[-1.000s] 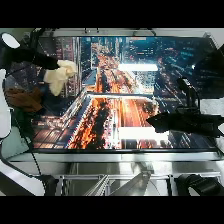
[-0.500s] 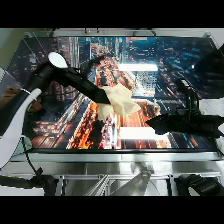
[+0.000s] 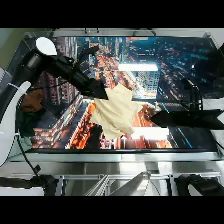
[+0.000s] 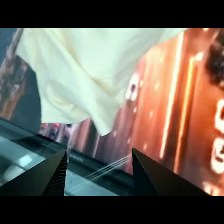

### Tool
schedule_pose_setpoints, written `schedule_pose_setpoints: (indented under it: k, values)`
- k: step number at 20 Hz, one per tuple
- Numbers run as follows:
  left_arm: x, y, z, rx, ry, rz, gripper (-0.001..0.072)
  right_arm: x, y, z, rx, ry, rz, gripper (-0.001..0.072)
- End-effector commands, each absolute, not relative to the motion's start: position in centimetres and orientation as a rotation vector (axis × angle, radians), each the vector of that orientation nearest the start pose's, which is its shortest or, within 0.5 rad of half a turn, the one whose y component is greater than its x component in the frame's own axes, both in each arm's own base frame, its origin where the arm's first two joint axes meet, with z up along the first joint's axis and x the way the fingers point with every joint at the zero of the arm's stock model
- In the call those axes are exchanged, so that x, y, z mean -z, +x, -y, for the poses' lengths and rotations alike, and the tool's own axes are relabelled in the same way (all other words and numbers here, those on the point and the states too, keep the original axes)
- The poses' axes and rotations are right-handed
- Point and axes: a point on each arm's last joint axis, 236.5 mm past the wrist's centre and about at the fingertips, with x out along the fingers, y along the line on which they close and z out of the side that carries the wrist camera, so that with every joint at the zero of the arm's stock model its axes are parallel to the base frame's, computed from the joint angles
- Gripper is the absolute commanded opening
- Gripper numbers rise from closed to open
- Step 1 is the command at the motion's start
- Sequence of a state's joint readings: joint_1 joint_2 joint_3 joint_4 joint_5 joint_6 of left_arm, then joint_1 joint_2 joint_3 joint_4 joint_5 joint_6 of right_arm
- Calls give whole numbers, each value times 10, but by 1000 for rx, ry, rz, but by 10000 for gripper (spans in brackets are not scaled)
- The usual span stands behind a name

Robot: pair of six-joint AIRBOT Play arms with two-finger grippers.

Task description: Fold the shirts.

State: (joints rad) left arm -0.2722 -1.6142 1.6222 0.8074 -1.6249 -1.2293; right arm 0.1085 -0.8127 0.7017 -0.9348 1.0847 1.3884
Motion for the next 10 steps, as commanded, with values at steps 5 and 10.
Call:
schedule_pose_setpoints:
  k: [5, 10]
  values:
    - [33, 294, 201, 863, -358, -1722, 717, 40, 343, -138, -538, 378, -1167, 447]
    - [85, 287, 195, 748, -408, -1715, 715, 59, 384, -184, -713, 551, -1241, 446]
